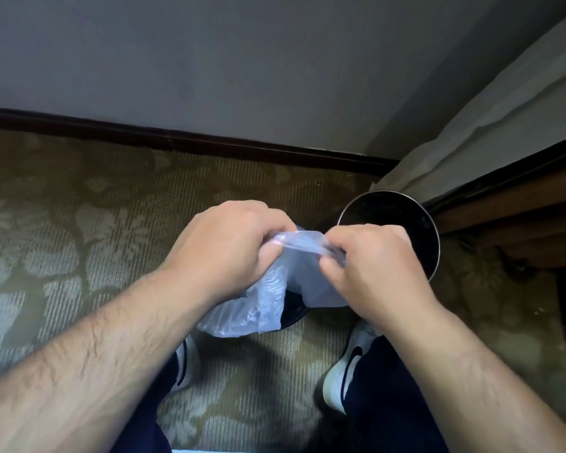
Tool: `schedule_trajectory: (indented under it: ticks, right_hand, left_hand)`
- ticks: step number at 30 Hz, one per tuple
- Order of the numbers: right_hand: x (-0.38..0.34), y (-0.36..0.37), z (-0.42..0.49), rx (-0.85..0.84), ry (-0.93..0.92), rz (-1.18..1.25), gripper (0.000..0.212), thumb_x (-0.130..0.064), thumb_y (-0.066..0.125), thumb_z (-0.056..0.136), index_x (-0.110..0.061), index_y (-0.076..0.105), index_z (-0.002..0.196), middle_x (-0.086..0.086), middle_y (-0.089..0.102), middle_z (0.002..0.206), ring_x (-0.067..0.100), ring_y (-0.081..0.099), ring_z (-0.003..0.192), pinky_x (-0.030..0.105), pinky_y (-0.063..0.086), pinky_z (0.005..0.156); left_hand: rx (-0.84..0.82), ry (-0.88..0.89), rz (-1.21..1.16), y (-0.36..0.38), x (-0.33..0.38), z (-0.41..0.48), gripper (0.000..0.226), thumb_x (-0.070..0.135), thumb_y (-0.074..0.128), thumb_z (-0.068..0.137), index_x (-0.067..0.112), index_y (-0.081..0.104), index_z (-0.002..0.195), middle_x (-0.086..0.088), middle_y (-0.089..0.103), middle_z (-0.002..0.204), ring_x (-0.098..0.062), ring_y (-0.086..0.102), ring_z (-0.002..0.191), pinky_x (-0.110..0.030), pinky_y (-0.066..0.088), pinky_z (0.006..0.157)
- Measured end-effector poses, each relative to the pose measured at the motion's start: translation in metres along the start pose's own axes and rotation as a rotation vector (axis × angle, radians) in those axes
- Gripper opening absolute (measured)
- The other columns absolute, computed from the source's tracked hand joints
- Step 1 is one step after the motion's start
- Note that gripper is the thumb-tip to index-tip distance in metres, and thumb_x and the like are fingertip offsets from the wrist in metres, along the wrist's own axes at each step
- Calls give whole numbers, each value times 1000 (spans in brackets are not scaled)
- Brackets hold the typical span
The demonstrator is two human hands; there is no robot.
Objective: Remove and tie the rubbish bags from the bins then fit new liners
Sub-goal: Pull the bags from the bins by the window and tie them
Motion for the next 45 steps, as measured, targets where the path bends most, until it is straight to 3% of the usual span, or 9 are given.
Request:
schedule_trajectory:
  ticks: [9,11,15,19,26,32,37,40,45]
  right_hand:
    - [18,-17,2,72,117,47,19,-29,48,86,-29,45,67,-8,48,62,24,56,69,35,37,73]
    - [19,-14,2,-75,153,-90,3,-34,57,87,-34,57,89,-8,59,86,26,60,98,41,40,88]
    - [3,-9,0,-100,74,59,74,-39,70,80,-39,38,147,-9,56,130,21,52,120,44,42,103]
    - [2,4,1,-51,48,139,30,-25,63,86,-29,67,115,-6,69,105,21,63,97,35,52,80]
    - [42,-9,7,166,324,189,28,-15,55,86,-27,70,107,-4,70,97,23,62,92,38,52,79]
    - [55,3,9,138,391,140,17,-22,58,92,-27,68,105,-2,69,97,23,60,88,34,49,73]
    - [62,0,9,179,422,167,17,-24,54,96,-26,68,104,1,69,92,25,56,80,36,49,69]
    - [64,2,11,174,433,166,19,-23,53,96,-27,67,108,0,68,93,23,53,79,33,44,67]
    - [59,2,11,200,417,192,24,-18,53,96,-26,66,114,-1,70,102,20,56,85,32,46,70]
  left_hand:
    - [-132,-183,14,16,-24,-4,21,40,52,86,29,54,68,9,61,84,-16,59,82,-37,49,74]
    - [-127,-155,-48,13,-18,-3,23,37,54,86,28,50,65,8,59,71,-10,56,71,-36,48,65]
    - [-134,-34,-122,9,0,-1,11,34,58,87,30,58,78,10,61,66,-6,56,67,-36,48,62]
    - [-135,-46,-210,7,4,-1,12,33,61,87,28,61,76,12,57,59,-6,53,60,-20,36,53]
    - [-617,-372,-420,40,-25,-19,53,65,49,81,21,53,51,-2,54,63,-17,50,57,-34,39,69]
    - [-432,-661,-1309,41,-9,-17,45,41,44,102,6,70,113,-14,74,110,-30,70,106,-42,53,91]
    - [-320,-535,-1484,22,-17,-8,43,21,60,84,-8,59,116,-21,63,126,-36,63,113,-45,49,95]
    - [-192,-542,-1294,13,-31,-6,42,4,56,78,13,71,116,-9,71,118,-27,67,112,-38,51,91]
    - [109,-555,-249,-3,-63,-6,37,9,54,84,33,69,107,14,65,89,-7,59,82,-23,45,66]
Point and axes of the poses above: each hand's wrist, its own z-axis towards the middle knuckle, its own y-axis out of the palm, x = y × z, the point moved 6 cm from there along z, towards the middle knuckle
